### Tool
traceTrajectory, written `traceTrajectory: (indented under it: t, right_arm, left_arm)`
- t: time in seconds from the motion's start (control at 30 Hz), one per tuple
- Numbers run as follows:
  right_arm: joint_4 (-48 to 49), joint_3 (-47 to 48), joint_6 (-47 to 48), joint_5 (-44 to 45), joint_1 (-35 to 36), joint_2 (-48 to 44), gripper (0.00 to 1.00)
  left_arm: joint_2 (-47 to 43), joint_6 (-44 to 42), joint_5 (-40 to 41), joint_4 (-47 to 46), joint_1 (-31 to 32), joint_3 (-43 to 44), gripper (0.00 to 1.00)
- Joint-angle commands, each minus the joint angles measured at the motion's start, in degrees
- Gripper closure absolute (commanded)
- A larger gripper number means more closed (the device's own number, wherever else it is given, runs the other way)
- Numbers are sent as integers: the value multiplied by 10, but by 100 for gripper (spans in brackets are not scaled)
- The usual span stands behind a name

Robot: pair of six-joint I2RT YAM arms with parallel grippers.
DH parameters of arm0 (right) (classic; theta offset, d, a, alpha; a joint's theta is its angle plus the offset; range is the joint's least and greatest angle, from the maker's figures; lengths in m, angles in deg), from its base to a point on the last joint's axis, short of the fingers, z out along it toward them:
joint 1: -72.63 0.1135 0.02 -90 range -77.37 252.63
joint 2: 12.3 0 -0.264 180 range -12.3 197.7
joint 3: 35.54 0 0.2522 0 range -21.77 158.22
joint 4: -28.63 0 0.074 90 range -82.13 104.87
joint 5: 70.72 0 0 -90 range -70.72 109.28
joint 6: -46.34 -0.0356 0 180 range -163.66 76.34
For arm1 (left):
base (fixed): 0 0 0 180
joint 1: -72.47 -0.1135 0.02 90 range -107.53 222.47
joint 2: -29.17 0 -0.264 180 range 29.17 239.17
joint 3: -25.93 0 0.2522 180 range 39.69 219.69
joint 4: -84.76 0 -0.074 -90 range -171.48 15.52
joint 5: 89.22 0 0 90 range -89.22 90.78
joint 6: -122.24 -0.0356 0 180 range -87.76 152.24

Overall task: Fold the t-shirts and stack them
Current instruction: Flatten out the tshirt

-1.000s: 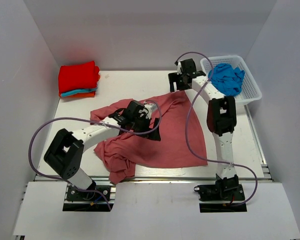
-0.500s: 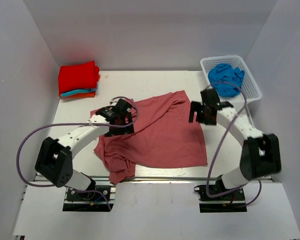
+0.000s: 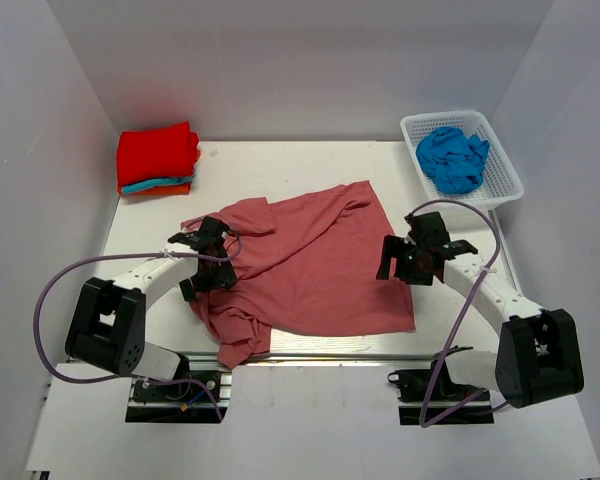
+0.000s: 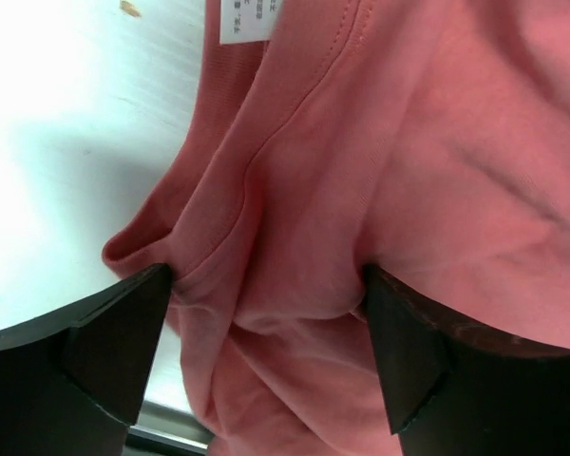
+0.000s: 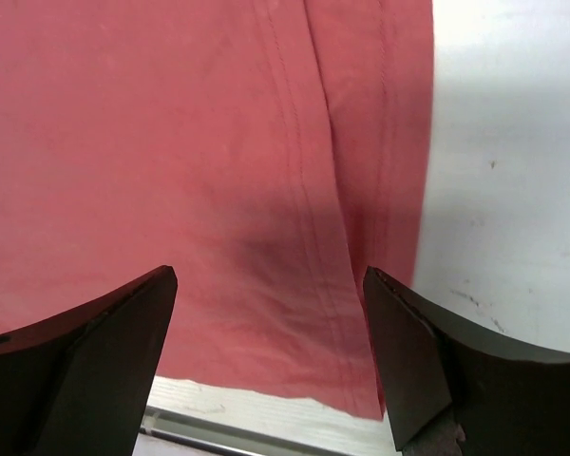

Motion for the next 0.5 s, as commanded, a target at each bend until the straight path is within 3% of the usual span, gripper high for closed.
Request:
traceTrajectory:
  t: [0.0,0.07,0.47]
  right_arm:
    - [39,-9,17,-10,1,1,15]
    - [33,-15,14,-2,1,16,15]
    - [30,-51,1,-17,1,25,18]
  left_arm:
    - [-7,-11,-43,-61,-12,-18,9]
    - [-7,-16,-50,-61,-18,-18,18]
    - [4,-40,-82,-88,-35,-28,47]
